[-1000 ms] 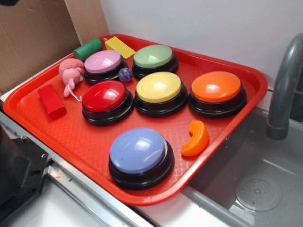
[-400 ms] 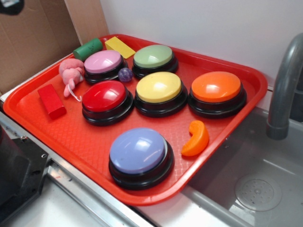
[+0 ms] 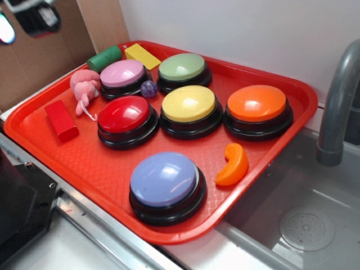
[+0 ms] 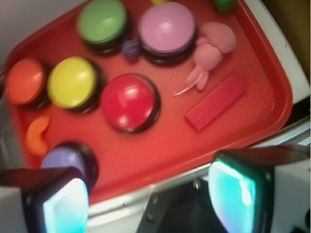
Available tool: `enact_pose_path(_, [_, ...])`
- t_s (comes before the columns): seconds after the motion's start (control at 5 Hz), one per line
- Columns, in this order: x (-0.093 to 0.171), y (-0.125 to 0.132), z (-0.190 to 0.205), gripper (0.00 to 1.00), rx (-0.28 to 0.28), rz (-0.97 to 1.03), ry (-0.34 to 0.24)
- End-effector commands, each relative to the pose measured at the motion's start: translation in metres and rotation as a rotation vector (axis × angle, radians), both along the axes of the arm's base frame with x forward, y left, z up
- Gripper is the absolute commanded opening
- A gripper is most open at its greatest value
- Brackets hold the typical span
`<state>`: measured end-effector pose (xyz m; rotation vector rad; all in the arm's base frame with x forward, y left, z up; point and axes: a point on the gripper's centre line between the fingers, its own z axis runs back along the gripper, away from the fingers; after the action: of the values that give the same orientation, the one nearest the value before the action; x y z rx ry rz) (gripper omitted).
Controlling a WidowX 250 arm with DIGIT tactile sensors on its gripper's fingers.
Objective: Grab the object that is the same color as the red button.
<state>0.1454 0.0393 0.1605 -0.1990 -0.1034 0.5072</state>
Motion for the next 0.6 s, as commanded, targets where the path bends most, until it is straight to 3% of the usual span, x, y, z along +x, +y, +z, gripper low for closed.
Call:
enact_pose_path(0.0, [0.011,0.043,-0.043,1.0,0.029,0.322,-0.045])
enact_pose_path(0.4, [0.011,0.063,-0.089,1.0,0.129,0.571,-0.016])
